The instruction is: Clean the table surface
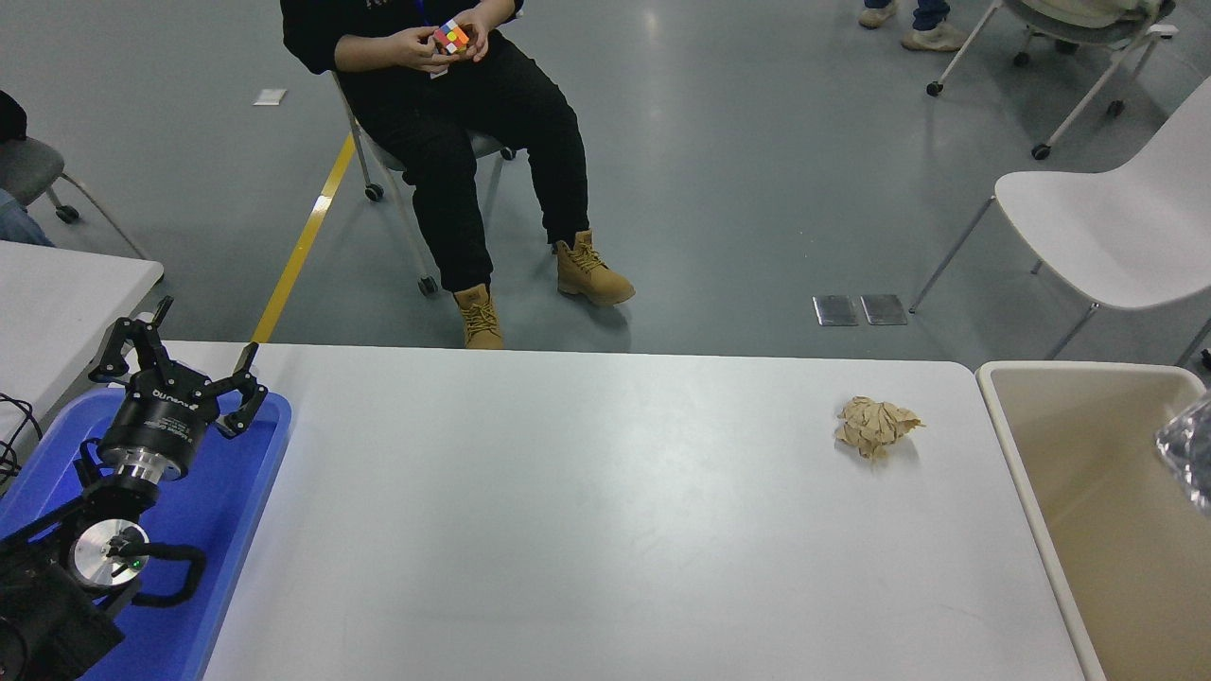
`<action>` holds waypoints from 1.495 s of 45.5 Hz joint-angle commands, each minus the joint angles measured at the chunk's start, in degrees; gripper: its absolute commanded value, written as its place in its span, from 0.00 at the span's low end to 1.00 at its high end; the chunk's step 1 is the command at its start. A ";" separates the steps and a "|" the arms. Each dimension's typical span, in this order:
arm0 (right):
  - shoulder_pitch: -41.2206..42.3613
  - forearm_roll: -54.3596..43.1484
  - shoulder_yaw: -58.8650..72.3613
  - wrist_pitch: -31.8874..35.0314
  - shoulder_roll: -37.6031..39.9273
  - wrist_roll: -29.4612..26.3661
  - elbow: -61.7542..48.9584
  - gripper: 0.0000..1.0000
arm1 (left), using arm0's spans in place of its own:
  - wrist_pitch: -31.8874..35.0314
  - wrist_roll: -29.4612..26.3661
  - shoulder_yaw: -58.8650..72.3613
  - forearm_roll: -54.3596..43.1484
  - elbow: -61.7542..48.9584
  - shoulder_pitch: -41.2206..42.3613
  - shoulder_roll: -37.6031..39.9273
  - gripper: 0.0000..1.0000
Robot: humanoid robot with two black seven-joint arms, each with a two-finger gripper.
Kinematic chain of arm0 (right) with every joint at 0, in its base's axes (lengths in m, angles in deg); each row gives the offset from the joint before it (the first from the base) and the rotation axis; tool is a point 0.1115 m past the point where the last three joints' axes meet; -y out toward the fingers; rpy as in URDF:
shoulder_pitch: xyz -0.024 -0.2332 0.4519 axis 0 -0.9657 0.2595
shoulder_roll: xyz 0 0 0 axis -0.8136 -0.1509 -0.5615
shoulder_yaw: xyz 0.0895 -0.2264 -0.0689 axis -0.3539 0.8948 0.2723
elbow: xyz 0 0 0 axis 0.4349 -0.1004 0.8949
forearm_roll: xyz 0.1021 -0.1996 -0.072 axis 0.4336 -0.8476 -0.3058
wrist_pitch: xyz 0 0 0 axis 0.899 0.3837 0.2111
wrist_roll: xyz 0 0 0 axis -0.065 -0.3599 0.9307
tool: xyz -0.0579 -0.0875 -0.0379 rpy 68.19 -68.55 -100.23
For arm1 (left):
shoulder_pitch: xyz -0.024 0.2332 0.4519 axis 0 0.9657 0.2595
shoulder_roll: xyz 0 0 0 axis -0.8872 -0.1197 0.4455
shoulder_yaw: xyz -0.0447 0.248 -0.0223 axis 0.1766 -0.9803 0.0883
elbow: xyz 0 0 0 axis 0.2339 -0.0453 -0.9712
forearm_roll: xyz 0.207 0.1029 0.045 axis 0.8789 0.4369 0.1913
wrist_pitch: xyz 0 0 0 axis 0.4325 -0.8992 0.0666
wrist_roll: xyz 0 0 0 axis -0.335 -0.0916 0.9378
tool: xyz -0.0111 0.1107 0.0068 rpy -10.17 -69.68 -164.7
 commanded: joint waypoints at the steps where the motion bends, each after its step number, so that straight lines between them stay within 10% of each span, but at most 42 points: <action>1: -3.13 0.07 -0.70 -3.28 -4.46 -1.13 0.00 0.00 | 0.00 0.00 0.00 0.00 0.00 0.00 0.00 1.00; 56: -3.65 -0.02 -0.79 -6.45 -6.84 -1.04 0.35 0.00 | 0.00 0.00 0.00 0.00 0.00 0.00 0.00 1.00; 68: -3.65 0.07 -0.88 -9.78 -6.75 -0.96 0.44 0.49 | 0.00 0.00 0.00 0.00 0.00 0.00 0.00 1.00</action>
